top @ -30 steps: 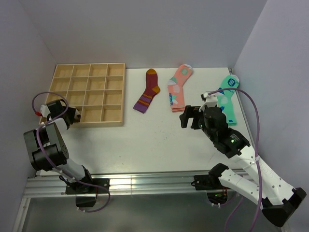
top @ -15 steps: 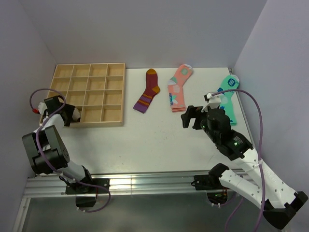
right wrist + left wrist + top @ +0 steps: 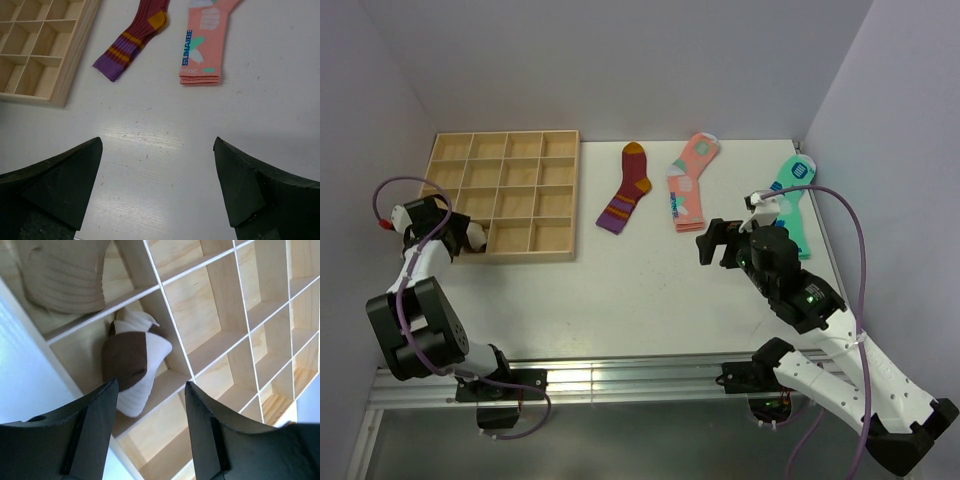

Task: Roll the socks
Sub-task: Reset both arms

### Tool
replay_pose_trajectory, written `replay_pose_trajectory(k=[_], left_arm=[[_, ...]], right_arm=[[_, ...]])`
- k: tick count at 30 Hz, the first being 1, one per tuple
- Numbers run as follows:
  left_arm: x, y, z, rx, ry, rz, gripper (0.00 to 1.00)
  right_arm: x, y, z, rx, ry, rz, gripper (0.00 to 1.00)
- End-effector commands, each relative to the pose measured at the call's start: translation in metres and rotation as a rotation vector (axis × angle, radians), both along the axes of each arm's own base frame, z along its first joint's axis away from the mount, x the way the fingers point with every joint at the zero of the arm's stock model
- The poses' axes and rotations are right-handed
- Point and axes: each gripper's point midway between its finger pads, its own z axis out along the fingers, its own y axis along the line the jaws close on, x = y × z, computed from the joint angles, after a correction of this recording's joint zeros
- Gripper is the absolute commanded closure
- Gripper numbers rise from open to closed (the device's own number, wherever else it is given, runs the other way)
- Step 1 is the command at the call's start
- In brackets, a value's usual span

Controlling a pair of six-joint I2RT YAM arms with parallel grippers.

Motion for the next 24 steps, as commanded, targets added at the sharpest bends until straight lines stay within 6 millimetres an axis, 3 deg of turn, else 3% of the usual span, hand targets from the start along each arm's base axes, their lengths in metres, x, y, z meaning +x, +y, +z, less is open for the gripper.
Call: replay_pose_trajectory(k=[1,7,11,14,16,19,20,24], left_arm=[[0.022,0.010,0.012,0.045,-0.058,-0.026,0.40],[0.022,0.015,-0.019,0.020,-0.004,-0.005,0.40],[0.005,0.015,-0.048,-0.022,0.044,0.022,0.40],[-0.002,0.019,-0.050,-0.045,0.042,0.033,0.37],[-0.001,0.019,-0.040,-0.031,0.019,0.021,0.34],[0.003,0.019,-0.007,0.000,-0.049,0.003,0.30],[0.005,0.019,0.015,0.026,-0.092,-0.008,0.27],[-0.006,0.009,0.062,0.065,-0.145,-0.049,0.25]], right_arm=[[0.004,-0.003,0.011,0.001,-0.030,-0.021,0.00],[0.005,-0.006,0.009,-0.011,-0.022,-0.035,0.00],[0.005,-0.006,0.008,-0.013,-0.016,-0.034,0.00],[0.003,-0.007,0.008,-0.010,-0.014,-0.036,0.01],[0.002,-0.008,0.014,-0.002,-0.024,-0.039,0.01],[-0.002,-0.011,0.020,0.009,-0.035,-0.045,0.01],[-0.003,-0.014,0.024,0.012,-0.046,-0.054,0.01],[-0.009,-0.027,0.038,0.015,-0.072,-0.095,0.01]])
